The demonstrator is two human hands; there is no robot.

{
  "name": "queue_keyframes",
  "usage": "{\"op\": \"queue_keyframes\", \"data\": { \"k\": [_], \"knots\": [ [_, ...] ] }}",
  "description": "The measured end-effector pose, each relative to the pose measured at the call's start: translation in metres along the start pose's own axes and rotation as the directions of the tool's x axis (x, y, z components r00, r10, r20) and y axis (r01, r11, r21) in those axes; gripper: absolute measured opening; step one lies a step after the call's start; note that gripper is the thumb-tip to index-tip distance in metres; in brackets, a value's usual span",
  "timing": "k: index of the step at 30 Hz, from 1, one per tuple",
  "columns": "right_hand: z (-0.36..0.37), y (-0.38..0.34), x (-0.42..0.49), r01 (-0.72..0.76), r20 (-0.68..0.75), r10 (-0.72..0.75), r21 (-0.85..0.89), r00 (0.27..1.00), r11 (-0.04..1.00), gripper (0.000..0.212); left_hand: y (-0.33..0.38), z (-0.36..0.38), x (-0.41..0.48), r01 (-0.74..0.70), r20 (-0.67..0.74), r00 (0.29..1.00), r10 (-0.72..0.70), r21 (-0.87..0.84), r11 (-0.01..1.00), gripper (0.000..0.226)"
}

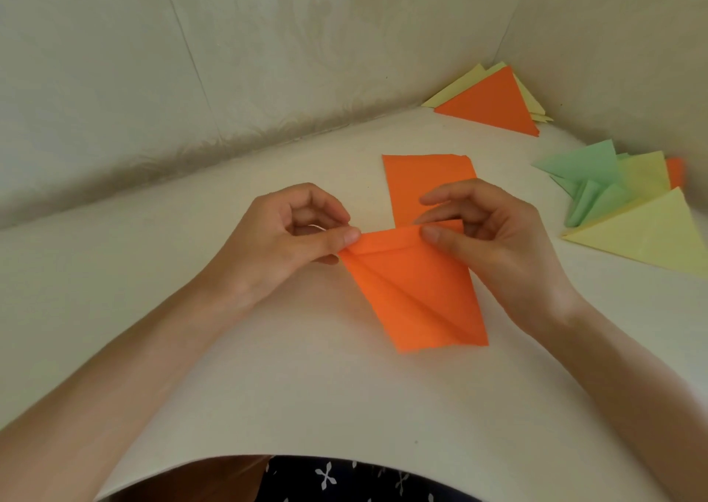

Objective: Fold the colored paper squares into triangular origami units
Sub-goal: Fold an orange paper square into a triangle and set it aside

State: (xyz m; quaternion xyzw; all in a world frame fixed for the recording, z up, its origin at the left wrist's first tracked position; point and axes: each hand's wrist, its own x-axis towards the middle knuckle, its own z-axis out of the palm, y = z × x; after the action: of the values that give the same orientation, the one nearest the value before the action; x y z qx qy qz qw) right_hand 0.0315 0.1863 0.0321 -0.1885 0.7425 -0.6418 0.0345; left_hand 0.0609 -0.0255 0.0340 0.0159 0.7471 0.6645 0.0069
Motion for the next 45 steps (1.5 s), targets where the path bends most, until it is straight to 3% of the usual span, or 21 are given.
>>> {"op": "queue_keyframes", "data": {
  "k": [4,10,13,18,20,24,31,34,37,40,41,42,45],
  "knots": [
    [0.002,-0.004,-0.002,-0.007,0.034,0.008,-0.045,0.999,0.999,0.03,-0.003,0.001,0.0,-0.003,0.047,0.999,0.002,0.036,0.999,0.019],
    [0.0,-0.012,-0.001,-0.207,0.214,0.252,-0.209,0.944,0.956,0.005,-0.004,0.003,-0.001,-0.041,0.108,0.994,0.032,0.084,0.996,0.017],
    [0.0,-0.01,0.0,-0.217,0.162,0.242,-0.154,0.957,0.964,0.011,-0.004,0.003,-0.001,-0.043,0.093,0.995,0.04,0.031,0.999,0.008],
    [-0.007,-0.01,0.002,-0.22,0.093,0.22,-0.01,0.971,0.975,0.006,-0.004,-0.008,0.001,-0.053,0.232,0.97,0.077,-0.105,0.993,0.03],
    [-0.006,-0.01,0.002,-0.218,0.102,0.218,-0.013,0.971,0.976,0.007,-0.004,-0.008,0.0,-0.074,0.263,0.96,0.099,-0.105,0.992,0.025],
    [-0.003,-0.009,0.001,-0.201,0.117,0.206,-0.053,0.972,0.978,0.006,-0.002,-0.003,-0.001,-0.04,0.212,0.976,0.055,-0.075,0.996,0.013],
    [0.001,-0.008,-0.001,-0.059,0.151,0.079,-0.132,0.985,0.989,0.005,0.0,0.006,-0.002,-0.002,0.128,0.992,0.007,-0.04,0.999,0.022],
    [0.0,-0.006,-0.002,-0.042,0.176,0.073,-0.171,0.982,0.984,0.031,-0.002,0.009,-0.003,-0.008,0.133,0.991,0.008,0.001,1.0,0.017],
    [0.001,-0.006,-0.002,-0.075,0.164,0.102,-0.166,0.981,0.983,0.019,-0.003,0.01,-0.003,-0.045,0.092,0.995,0.041,0.04,0.998,0.014],
    [-0.007,-0.005,0.002,-0.296,0.177,0.29,0.003,0.94,0.955,0.071,-0.005,0.008,-0.002,-0.06,0.029,0.998,0.059,0.038,0.997,0.013],
    [-0.008,-0.005,0.003,-0.319,0.192,0.307,0.034,0.932,0.947,0.08,-0.005,0.007,-0.002,-0.061,0.011,0.998,0.061,0.031,0.998,0.012],
    [-0.007,-0.005,0.003,-0.294,0.193,0.285,0.019,0.939,0.956,0.078,-0.006,0.006,-0.002,-0.062,-0.005,0.998,0.063,0.027,0.998,0.012],
    [-0.001,0.001,0.001,-0.207,0.067,0.212,-0.075,0.975,0.975,0.029,-0.006,0.006,-0.002,-0.052,-0.015,0.999,0.052,0.017,0.999,0.013]
  ]
}}
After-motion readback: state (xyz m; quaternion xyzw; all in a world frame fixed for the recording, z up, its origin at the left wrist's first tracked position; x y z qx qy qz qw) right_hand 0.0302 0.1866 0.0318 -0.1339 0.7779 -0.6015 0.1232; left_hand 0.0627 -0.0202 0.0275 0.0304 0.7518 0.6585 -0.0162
